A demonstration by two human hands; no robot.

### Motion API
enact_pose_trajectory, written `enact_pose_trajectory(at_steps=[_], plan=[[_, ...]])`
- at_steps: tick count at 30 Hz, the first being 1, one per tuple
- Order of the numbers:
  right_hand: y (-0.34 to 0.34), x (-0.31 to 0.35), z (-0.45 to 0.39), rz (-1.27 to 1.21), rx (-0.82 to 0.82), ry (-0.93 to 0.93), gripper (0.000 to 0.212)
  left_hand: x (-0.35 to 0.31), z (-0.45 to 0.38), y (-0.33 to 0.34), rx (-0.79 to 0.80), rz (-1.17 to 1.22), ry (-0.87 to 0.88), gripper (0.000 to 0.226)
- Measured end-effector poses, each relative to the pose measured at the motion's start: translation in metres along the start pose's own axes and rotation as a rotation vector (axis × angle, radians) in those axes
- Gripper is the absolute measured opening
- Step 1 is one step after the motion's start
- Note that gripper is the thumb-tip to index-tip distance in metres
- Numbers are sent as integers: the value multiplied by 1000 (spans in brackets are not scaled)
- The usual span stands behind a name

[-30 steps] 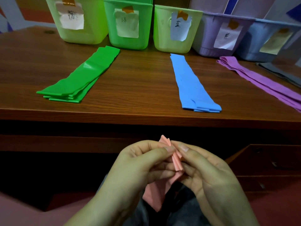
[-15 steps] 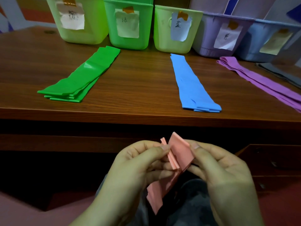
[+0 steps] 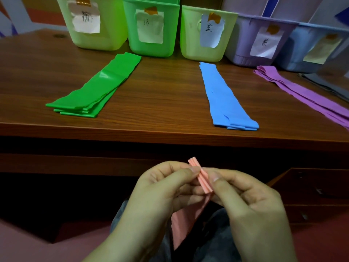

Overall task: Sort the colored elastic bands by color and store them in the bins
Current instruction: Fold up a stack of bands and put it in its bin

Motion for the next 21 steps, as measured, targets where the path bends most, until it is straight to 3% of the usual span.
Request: enact_pose_trajectory(at_steps=[2,5,12,16,18,21], plan=[[1,-3,0,-15,10,20,3,1,0,-1,-7,-1,-2,20],[0,-7,-2,-16,43,44,14,0,1,-1,0,-10,2,17],[3,-7,-8,-10,135,72,11,-5,5,0,8,-18,45,19],[-2,2,-13,32,156,10,6,-27,9,0,60,-221,281,12],[0,10,-14,72,197,-17,3,-37,11,-5,77,-350,432,23],[8,32,-12,190,299,-122,4,-35,8,5,240,-447,437,41]])
Point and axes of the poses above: each hand's wrist, its own z-axis away from the middle knuckle, its own y-axis out of the palm, x = y × z, the point moved 10 cm from there along -z, towards the middle knuckle, and after that the axes turned 5 degrees about y, right-handed, at the moved point
